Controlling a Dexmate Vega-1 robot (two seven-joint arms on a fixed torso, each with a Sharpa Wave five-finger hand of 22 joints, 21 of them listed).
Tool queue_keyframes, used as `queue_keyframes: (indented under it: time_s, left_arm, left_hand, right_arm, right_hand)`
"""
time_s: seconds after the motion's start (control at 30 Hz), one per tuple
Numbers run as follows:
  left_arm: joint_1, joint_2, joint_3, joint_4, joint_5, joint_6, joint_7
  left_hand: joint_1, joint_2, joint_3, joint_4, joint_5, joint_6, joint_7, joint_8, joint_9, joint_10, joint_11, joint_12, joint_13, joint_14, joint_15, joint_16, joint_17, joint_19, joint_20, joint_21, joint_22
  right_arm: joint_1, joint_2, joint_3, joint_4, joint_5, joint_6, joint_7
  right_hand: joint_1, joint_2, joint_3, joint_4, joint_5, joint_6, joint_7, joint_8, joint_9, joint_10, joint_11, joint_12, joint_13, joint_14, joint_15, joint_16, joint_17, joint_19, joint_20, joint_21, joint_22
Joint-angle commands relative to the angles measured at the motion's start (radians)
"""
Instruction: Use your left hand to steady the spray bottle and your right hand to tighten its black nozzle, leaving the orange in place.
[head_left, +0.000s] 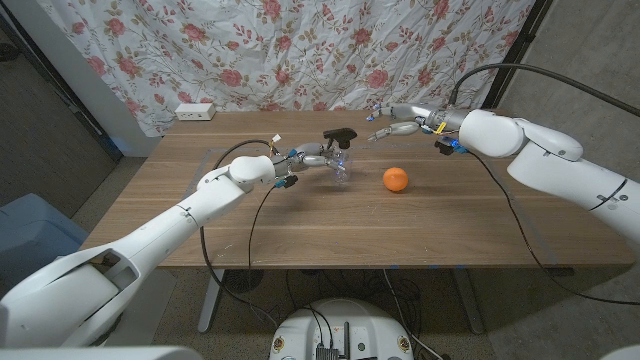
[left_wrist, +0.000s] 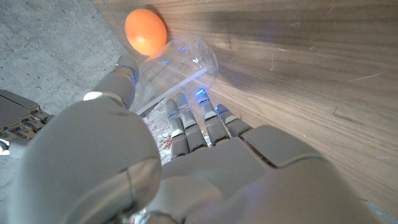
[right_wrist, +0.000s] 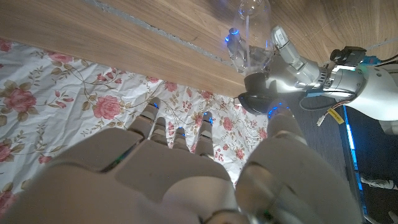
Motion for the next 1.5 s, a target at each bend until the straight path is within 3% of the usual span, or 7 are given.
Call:
queue_keyframes:
  time_s: [0.03,0.5,0.83,1.5]
  left_arm:
    - [-0.015,-0.009,0.012,0.013,0.011,-0.001,-0.008]
    - [-0.024,-0.006,0.02,0.009,0.032,0.004,-0.008]
    - [-0.036,-0.011,0.03,0.022,0.044,-0.005,-0.023]
    - [-0.044,-0.02,0.038,0.029,0.05,-0.012,-0.037]
  left_hand:
    - [0.014,0.027,-0.006,0.001,0.007,0.023,0.009,0.012,0.003,0.028,-0.018,0.006,0.005,0.009,-0.122,0.007,0.003,0.005,-0.047,-0.001,0.002]
    - [0.019,0.033,-0.017,0.001,0.008,0.027,0.008,0.02,0.001,0.039,-0.018,0.008,0.015,0.01,-0.123,0.01,0.002,0.006,-0.047,-0.002,0.002]
    - [0.023,0.036,-0.022,0.001,0.009,0.029,0.009,0.024,-0.001,0.038,-0.019,0.006,0.019,0.009,-0.124,0.011,0.001,0.005,-0.048,-0.003,0.002]
    - [0.027,0.043,-0.035,0.001,0.009,0.028,0.007,0.031,-0.005,0.042,-0.02,0.003,0.029,0.007,-0.124,0.013,0.0,0.005,-0.049,-0.003,0.002]
  right_arm:
    - [0.023,0.036,-0.043,-0.03,-0.093,-0.04,0.014]
    - [0.047,0.086,-0.083,-0.039,-0.187,-0.065,0.021]
    - [0.063,0.117,-0.112,-0.036,-0.244,-0.085,0.042]
    - [0.069,0.165,-0.169,-0.052,-0.428,-0.139,0.072]
  right_hand:
    - [0.006,0.001,0.004,0.007,-0.003,0.021,0.002,0.011,0.007,0.008,-0.003,0.006,0.004,0.01,0.0,0.013,0.0,-0.001,0.008,0.008,0.002]
    - [0.015,0.006,0.01,0.006,-0.004,0.086,0.008,0.035,0.013,0.033,-0.007,0.015,0.004,0.024,-0.01,0.02,-0.002,0.009,0.005,0.012,0.001]
    - [0.021,0.007,0.012,0.005,-0.004,0.083,0.004,0.033,0.016,0.036,-0.006,0.016,0.004,0.034,-0.014,0.024,-0.003,0.014,0.005,0.013,0.001]
    - [0.019,0.002,0.009,0.01,-0.016,0.171,0.018,0.065,0.029,0.079,-0.001,0.027,0.003,0.075,-0.022,0.039,-0.006,0.035,0.005,0.016,0.001]
